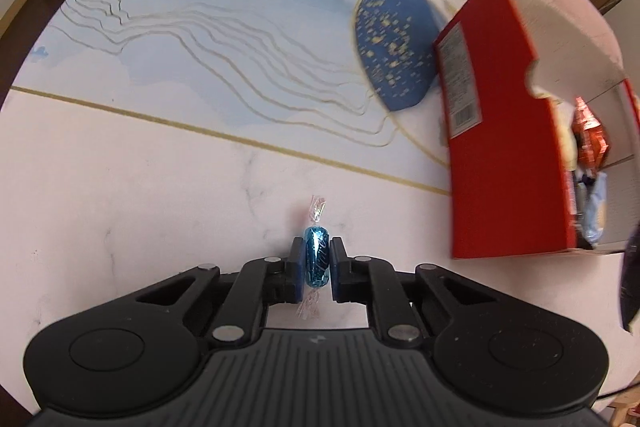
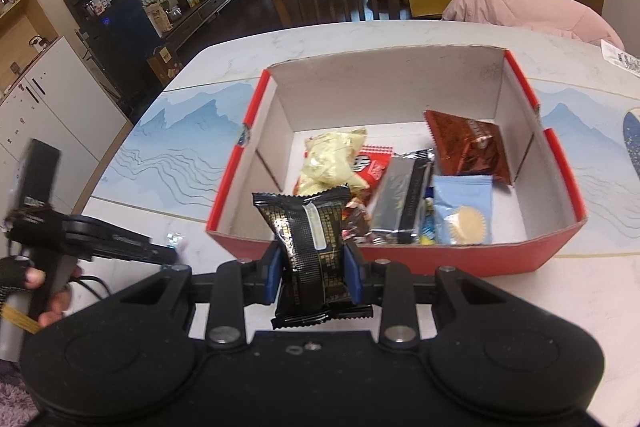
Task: Organize snacks
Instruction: 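Carry the black pastry and blue candy over the red box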
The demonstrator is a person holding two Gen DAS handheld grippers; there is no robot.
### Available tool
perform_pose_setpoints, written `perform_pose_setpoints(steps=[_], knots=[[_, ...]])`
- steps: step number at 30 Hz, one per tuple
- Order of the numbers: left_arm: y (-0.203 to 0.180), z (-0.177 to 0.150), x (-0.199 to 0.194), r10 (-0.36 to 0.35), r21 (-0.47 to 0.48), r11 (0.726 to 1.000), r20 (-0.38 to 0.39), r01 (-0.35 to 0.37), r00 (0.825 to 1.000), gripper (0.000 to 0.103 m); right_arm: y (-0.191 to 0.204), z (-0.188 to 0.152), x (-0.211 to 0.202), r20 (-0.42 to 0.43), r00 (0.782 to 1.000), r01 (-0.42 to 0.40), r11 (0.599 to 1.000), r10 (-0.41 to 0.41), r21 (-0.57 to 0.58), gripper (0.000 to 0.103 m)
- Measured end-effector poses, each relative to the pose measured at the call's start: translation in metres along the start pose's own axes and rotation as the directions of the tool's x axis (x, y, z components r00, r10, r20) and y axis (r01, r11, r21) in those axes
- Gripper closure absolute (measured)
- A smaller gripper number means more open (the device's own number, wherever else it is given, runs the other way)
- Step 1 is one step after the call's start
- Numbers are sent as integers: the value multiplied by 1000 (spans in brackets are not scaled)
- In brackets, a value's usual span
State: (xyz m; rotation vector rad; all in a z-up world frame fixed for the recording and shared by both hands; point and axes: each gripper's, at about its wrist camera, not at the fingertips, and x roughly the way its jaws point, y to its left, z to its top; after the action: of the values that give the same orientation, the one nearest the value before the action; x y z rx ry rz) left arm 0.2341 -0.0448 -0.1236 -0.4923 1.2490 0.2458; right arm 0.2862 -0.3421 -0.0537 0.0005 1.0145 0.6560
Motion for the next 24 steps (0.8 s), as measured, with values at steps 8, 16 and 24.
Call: perform_pose_setpoints(steps=[8, 16, 24], knots=[[-31, 10, -54, -60, 43, 997, 71, 57, 996, 91, -28, 12, -8, 19, 999, 35, 999, -35, 4, 72], [-75, 25, -80, -125, 118, 987, 101, 113, 987, 91, -56, 29, -7, 31, 995, 96, 995, -97, 11, 72], [-124, 42, -73, -155, 207, 969, 93, 133, 984, 91, -80, 42, 1, 44, 988, 151, 988, -151, 6, 72]])
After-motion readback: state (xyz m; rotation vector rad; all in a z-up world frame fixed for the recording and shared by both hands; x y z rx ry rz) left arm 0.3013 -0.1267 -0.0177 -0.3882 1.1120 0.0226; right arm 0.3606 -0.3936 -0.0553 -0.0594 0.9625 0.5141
